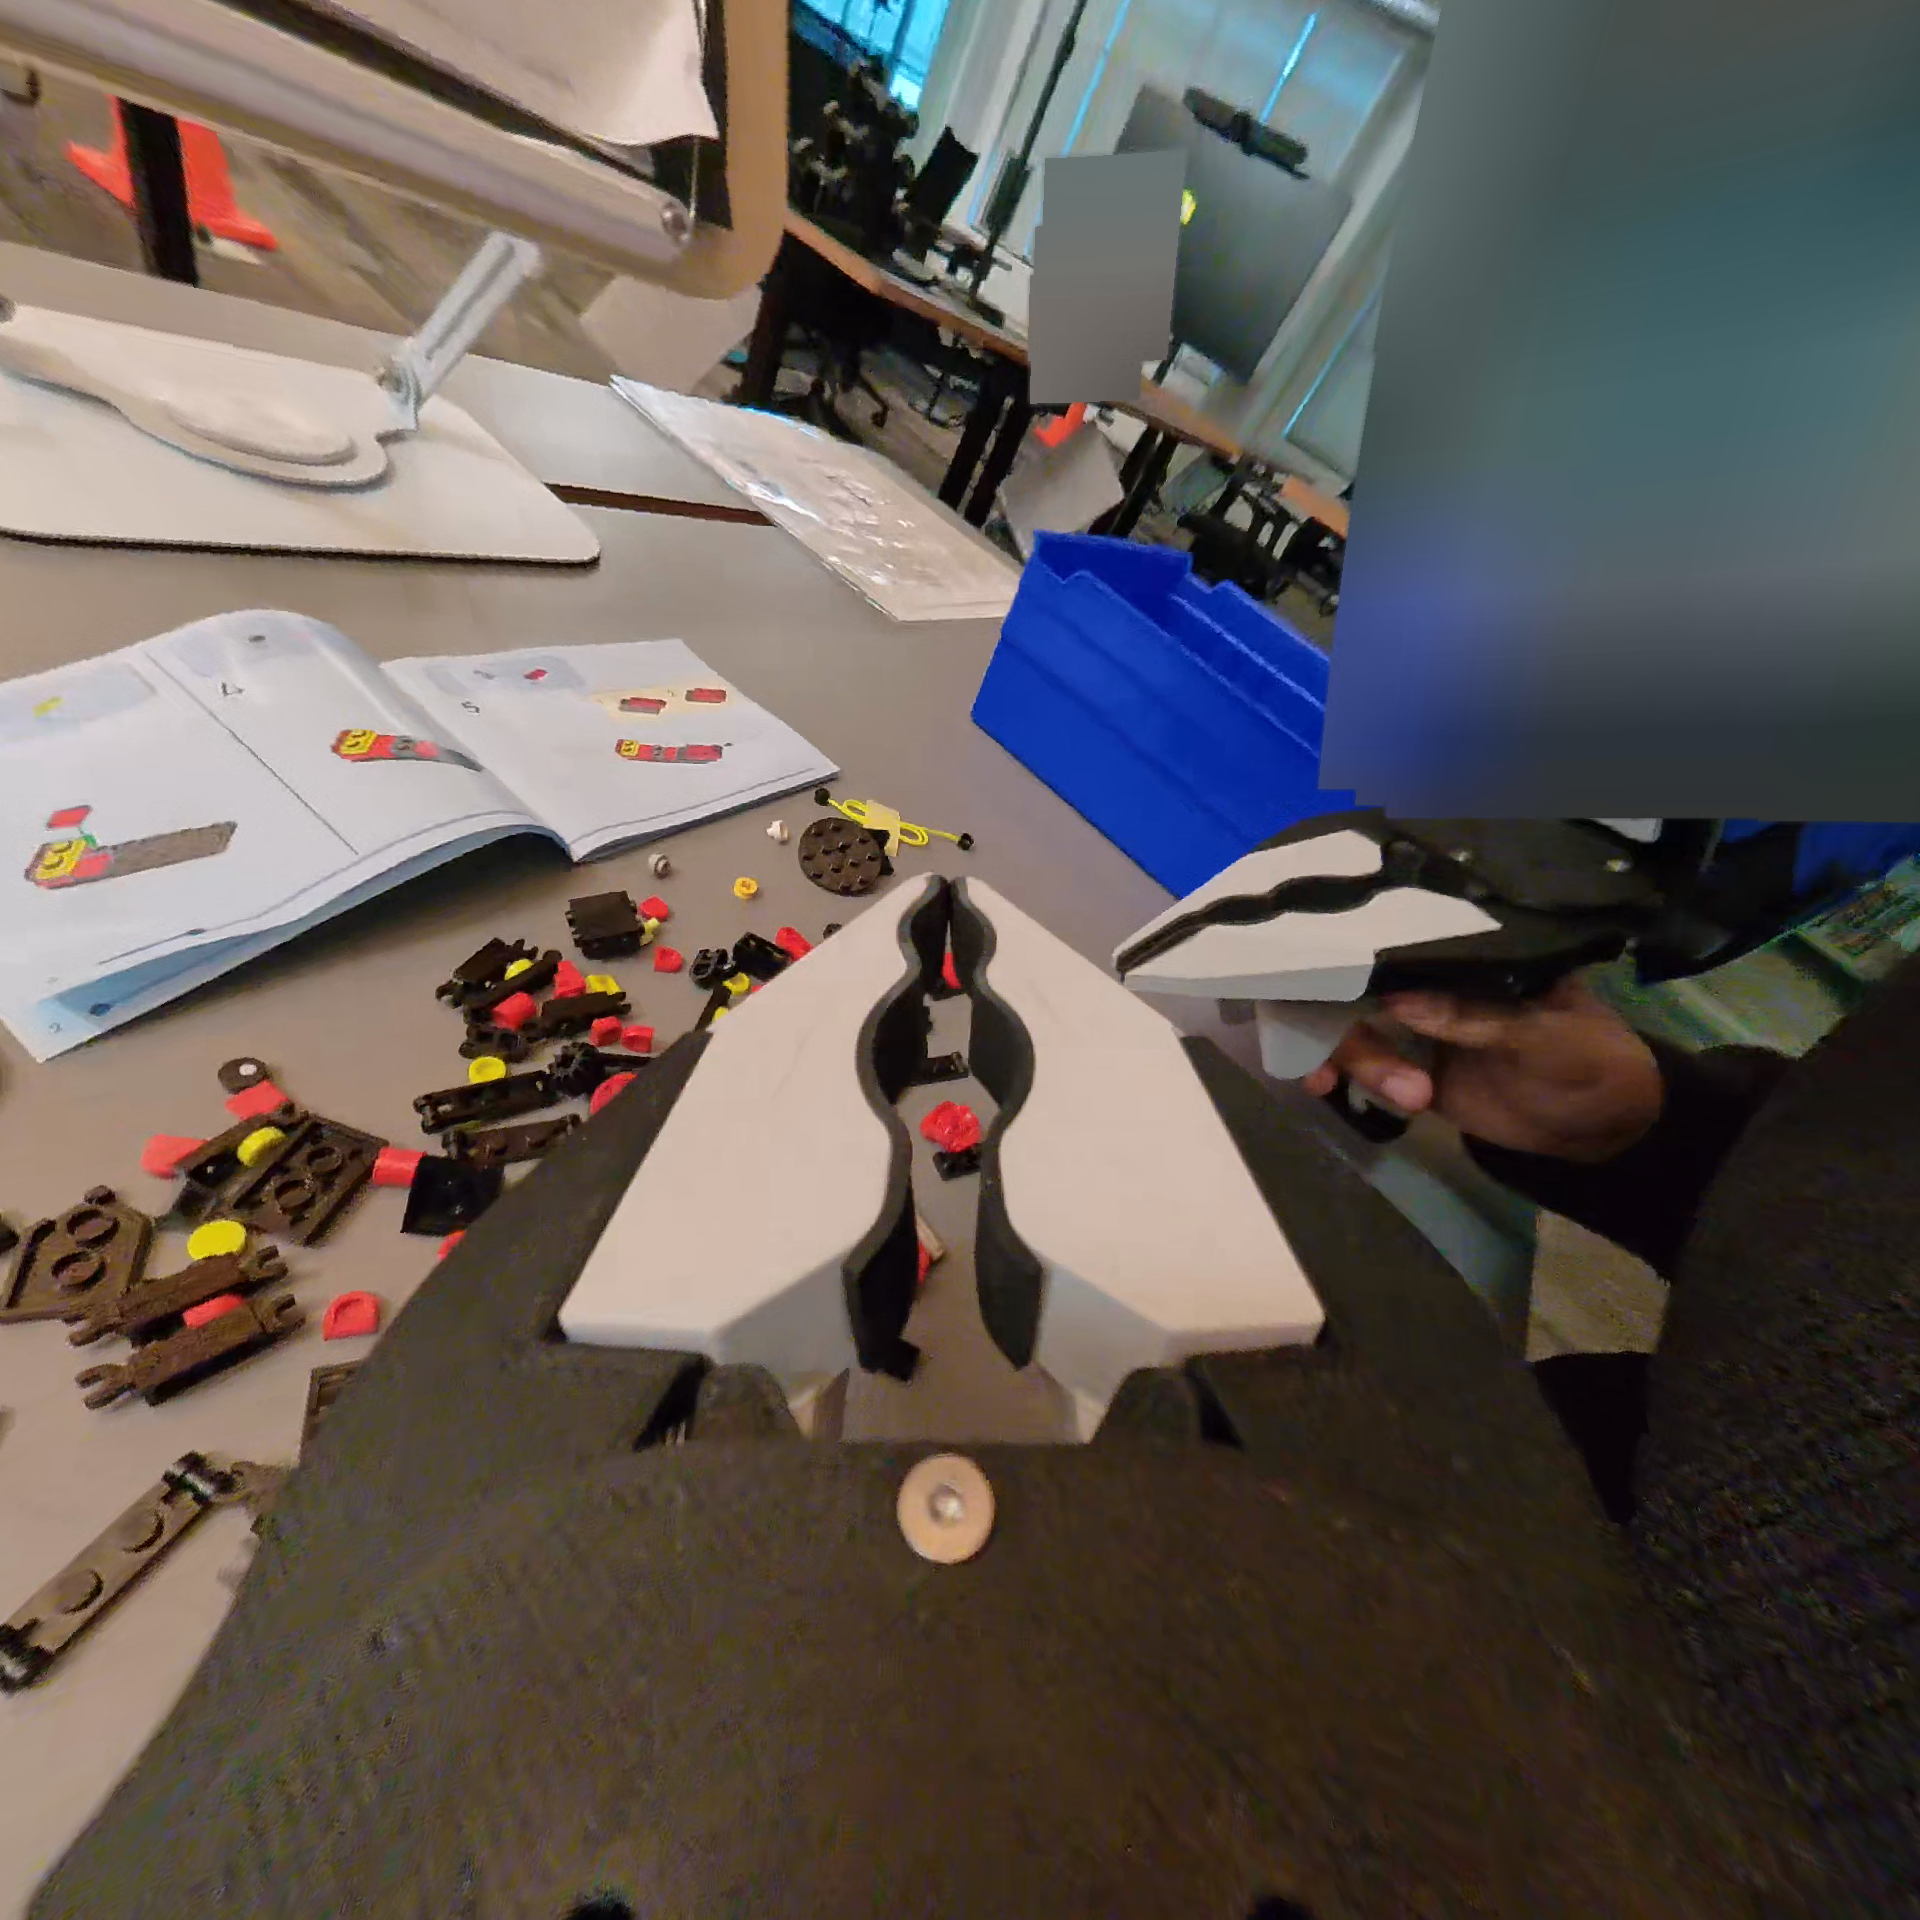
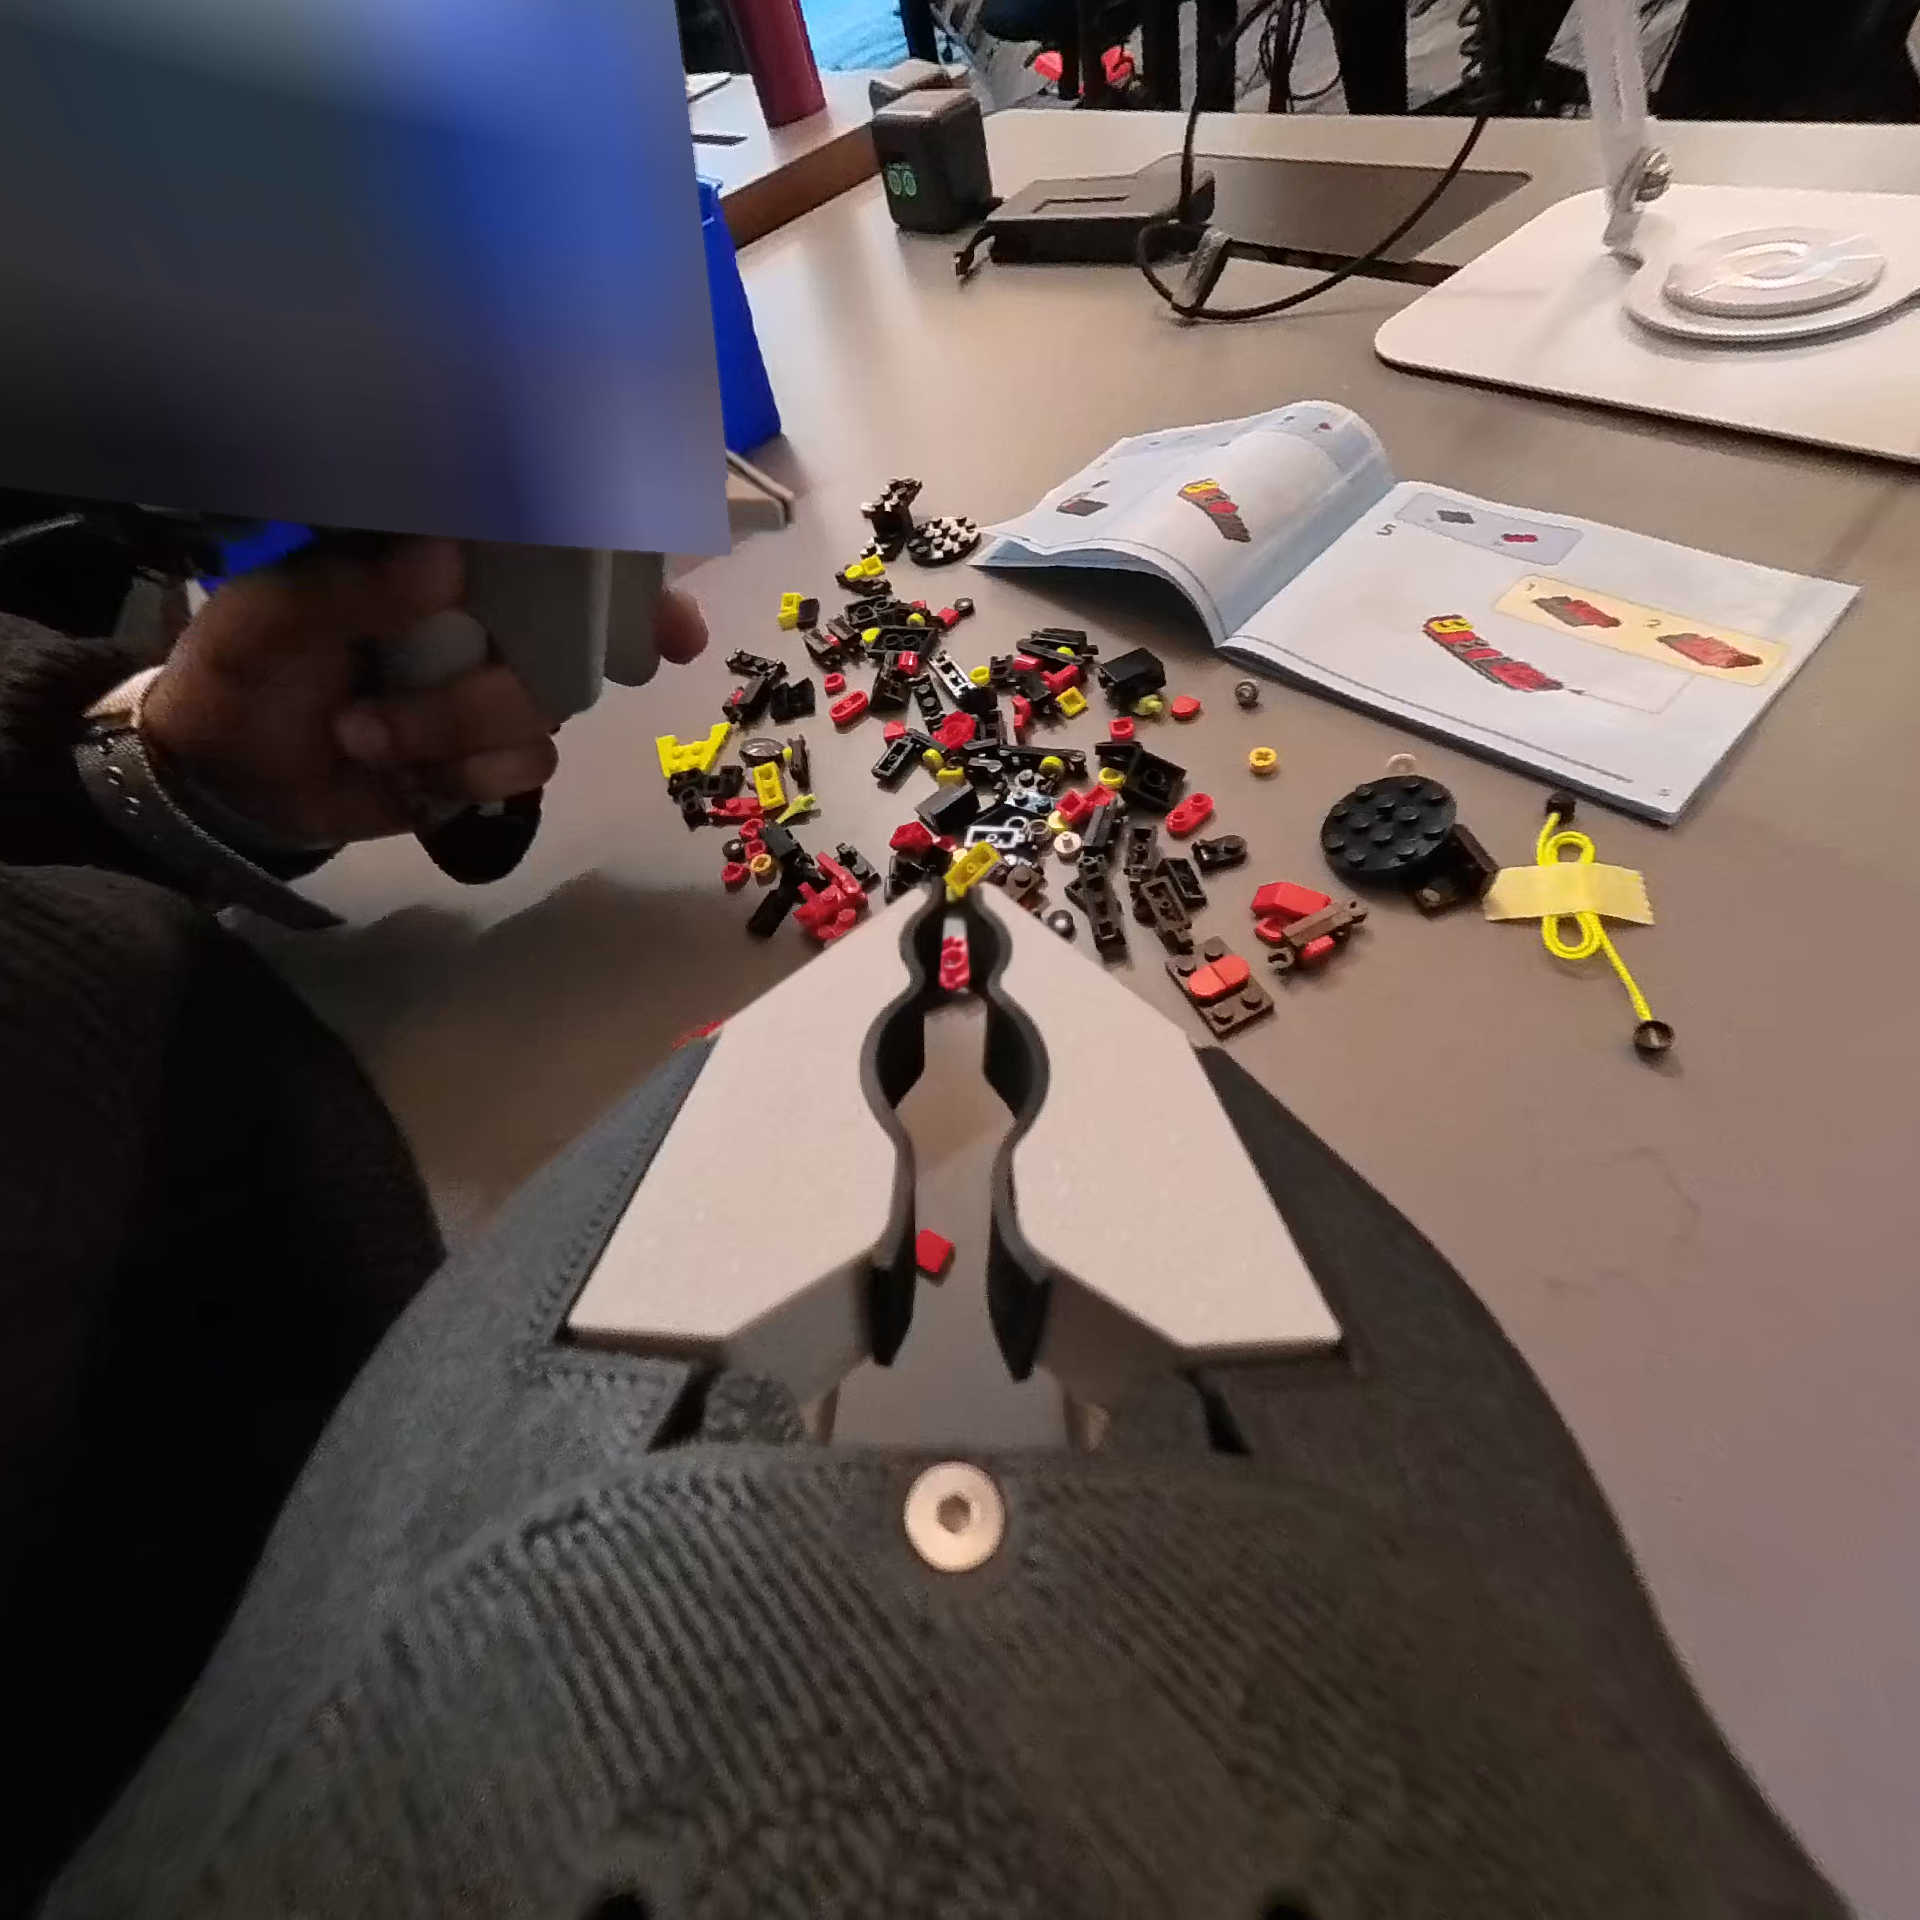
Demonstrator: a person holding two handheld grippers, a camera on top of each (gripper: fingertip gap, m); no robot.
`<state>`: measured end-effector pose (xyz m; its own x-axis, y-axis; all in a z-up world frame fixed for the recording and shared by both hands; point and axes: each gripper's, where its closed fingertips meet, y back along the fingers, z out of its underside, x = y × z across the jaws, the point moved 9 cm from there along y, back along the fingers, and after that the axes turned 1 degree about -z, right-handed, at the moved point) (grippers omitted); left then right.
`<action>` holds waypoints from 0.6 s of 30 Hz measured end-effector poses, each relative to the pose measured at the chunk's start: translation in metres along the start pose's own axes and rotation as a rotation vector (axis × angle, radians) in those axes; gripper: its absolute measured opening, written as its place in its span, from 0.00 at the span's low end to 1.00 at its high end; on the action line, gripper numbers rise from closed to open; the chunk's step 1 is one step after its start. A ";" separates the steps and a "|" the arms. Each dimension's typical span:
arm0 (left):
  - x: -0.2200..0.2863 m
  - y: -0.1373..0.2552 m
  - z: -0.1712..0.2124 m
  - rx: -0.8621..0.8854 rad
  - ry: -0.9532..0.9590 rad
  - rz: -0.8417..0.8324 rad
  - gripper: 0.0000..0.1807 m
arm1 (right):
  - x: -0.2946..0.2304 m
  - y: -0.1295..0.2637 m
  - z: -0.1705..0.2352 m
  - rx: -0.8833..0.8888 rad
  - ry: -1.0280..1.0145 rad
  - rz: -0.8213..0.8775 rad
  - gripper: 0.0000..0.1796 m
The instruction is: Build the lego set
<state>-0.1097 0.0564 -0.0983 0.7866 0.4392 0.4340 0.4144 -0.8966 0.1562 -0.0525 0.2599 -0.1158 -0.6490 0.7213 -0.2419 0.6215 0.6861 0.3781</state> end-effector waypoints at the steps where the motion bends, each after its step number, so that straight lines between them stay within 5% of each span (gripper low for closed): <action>1: -0.002 0.001 0.000 0.022 0.017 0.012 0.00 | -0.001 -0.001 0.000 0.000 -0.007 -0.008 0.02; 12: -0.002 -0.009 0.012 -0.062 0.101 0.033 0.00 | 0.003 0.003 -0.003 0.018 0.014 0.042 0.03; 18: 0.008 -0.006 0.005 -0.013 -0.022 0.016 0.00 | -0.003 0.006 -0.001 -0.014 0.022 -0.004 0.03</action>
<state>-0.1035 0.0657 -0.1003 0.8028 0.4262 0.4170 0.3962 -0.9039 0.1612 -0.0474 0.2621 -0.1123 -0.6611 0.7161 -0.2237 0.6129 0.6875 0.3895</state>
